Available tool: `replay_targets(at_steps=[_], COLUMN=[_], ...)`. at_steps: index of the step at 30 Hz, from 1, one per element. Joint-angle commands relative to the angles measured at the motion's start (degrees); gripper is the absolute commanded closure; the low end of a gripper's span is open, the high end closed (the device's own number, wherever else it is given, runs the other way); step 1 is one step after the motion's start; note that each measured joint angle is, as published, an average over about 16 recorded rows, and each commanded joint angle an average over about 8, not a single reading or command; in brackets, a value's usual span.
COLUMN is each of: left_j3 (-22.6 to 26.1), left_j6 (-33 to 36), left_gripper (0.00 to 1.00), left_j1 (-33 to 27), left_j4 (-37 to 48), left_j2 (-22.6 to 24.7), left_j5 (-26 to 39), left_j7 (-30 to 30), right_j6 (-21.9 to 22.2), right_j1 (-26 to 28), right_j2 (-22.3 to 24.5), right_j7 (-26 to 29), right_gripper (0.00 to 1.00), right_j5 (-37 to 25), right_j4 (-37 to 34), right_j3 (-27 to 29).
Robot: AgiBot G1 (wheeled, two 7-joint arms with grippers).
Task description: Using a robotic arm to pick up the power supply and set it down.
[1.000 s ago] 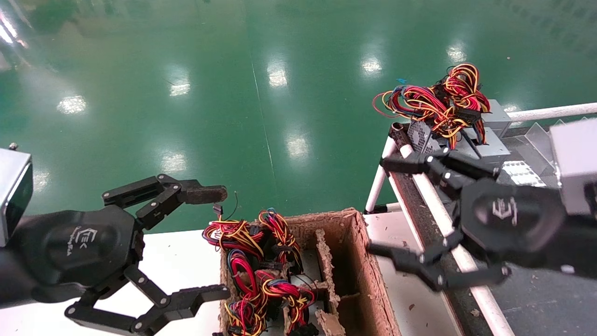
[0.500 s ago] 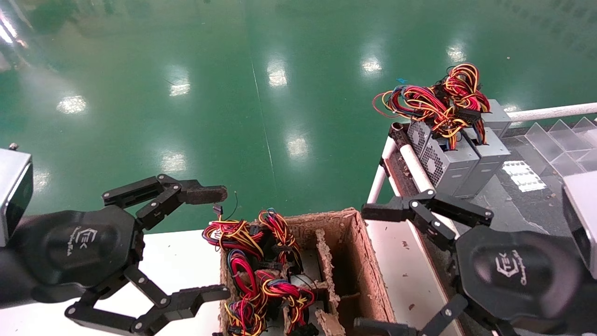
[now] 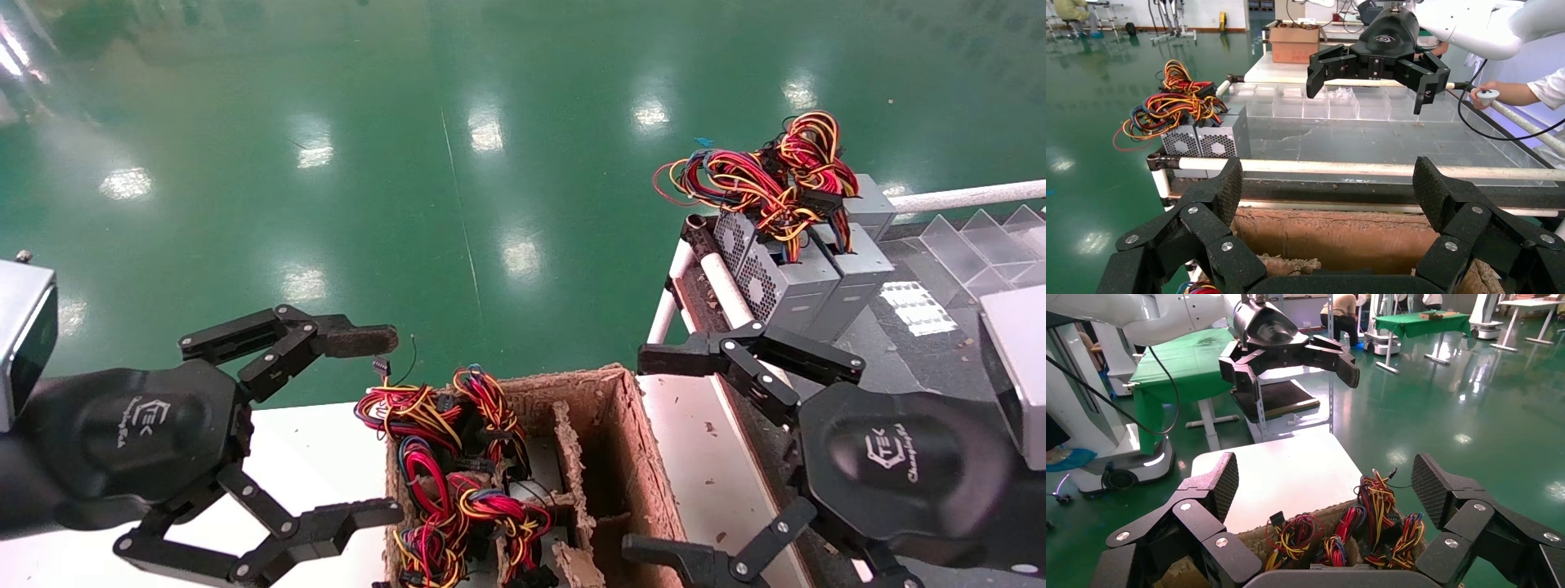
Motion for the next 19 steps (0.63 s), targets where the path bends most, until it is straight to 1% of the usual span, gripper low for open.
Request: replay_targets(at_steps=[1,19], left_j3=[0.00,0.00], left_j6=[0.00,0.00], left_gripper=[0.00,0.00], left_j1=[0.00,0.00], left_j4=[0.00,0.00], left_j2=[0.00,0.00], left_j5=[0.00,0.00], left_j7=[0.00,0.00], right_j6=[0.04,0.14], right_j1=[0.07,0.27], right_j2=[-0.02,-0.07], right_j7=[-0.02,-0.09], right_gripper=[0.00,0.00], right_j5=[-0.07,-0.30], right_j4=[-0.08,-0.32], right_j3=[-0.01,-0.07])
